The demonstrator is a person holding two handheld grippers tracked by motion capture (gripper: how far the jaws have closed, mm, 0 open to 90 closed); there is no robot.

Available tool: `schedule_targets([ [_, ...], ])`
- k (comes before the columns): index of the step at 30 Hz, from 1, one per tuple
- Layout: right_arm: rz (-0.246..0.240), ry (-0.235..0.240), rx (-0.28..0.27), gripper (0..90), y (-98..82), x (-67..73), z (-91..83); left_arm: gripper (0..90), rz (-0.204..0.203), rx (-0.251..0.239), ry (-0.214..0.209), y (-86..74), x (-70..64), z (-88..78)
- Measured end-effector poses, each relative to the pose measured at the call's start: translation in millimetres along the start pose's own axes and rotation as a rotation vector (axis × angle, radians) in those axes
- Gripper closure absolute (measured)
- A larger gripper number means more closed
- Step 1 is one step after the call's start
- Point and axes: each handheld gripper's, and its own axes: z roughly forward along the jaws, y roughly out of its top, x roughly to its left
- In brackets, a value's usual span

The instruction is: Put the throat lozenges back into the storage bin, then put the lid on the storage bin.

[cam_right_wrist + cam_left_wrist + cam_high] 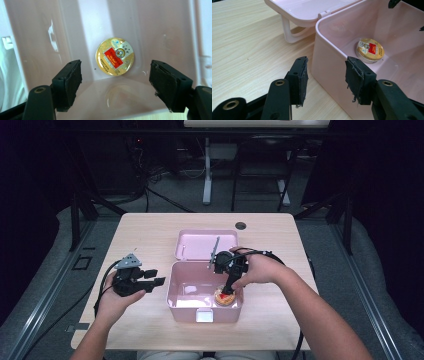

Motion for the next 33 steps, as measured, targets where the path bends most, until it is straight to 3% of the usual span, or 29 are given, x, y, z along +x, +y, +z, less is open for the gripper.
schedule_targets([
  [10,0.069,-0.032,-0.036,26.1,-11.7,-3.5,-11.4,52.1,-0.001,0.002,0.006,0.6,-1.3,-0.7],
  [20,0.161,-0.074,-0.075,26.8,-27.0,-14.7,-17.1,55.9,0.017,0.002,-0.001,3.0,-5.5,-2.1],
  [22,0.182,-0.075,-0.105,27.4,-29.5,-16.8,-18.7,56.8,0.018,0.004,-0.004,3.3,-7.2,-2.2],
  [33,0.254,-0.118,-0.149,30.2,-40.7,-30.4,-23.6,57.2,0.045,-0.001,-0.021,6.4,-14.5,-4.3],
])
